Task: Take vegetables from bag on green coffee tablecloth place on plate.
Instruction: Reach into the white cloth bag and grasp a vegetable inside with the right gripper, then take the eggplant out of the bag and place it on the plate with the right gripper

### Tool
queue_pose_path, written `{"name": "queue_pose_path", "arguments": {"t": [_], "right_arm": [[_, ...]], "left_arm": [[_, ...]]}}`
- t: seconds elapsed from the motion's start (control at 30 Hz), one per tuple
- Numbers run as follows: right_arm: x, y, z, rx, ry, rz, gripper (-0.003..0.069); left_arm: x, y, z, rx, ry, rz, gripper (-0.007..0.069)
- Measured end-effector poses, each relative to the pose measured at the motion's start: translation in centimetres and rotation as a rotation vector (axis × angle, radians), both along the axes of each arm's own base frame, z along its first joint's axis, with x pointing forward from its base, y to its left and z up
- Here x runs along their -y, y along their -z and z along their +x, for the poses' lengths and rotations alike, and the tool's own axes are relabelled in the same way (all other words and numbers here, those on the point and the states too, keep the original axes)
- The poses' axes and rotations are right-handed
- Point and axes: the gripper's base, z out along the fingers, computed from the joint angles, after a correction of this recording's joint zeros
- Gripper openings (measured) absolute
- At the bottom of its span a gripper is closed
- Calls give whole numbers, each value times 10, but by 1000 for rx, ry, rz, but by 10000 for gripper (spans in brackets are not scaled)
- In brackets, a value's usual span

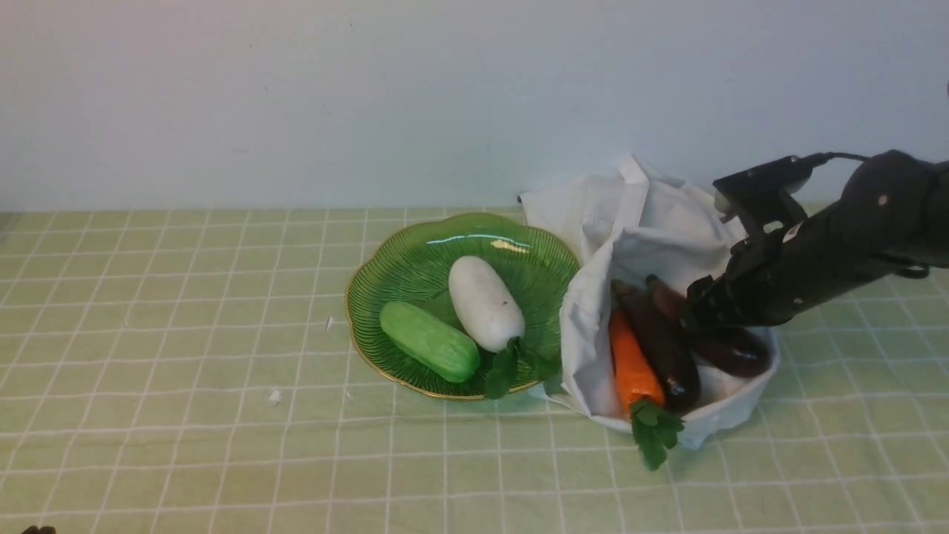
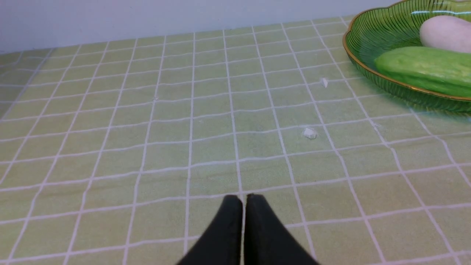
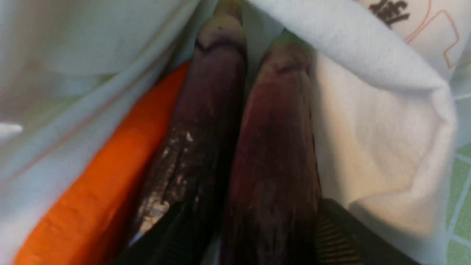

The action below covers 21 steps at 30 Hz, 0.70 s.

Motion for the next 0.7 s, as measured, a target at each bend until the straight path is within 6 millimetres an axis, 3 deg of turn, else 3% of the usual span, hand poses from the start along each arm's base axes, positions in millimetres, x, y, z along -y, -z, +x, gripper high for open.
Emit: {"name": "queue_pose_path", "arguments": {"t": [0.2,0.47,0.6,0.63,0.67,0.7], "right_arm": [[0,18,4,-42,-9,-21,323],[0,15,2,-48,-11,-24,301],[3,-4,-5,-51,-10,-34,301],[5,-20,-11,-36,5,-37,301],[5,-21,-12,-39,7,-37,301],[8,-42,-22,-28,37,-26,301]], "left_arm": [[0,0,0,0,0,0,-4],[0,0,0,0,0,0,-4],[0,0,0,0,0,0,-4],[0,0,0,0,0,0,-4],[0,0,0,0,0,0,-4],[0,0,0,0,0,0,-4]]}}
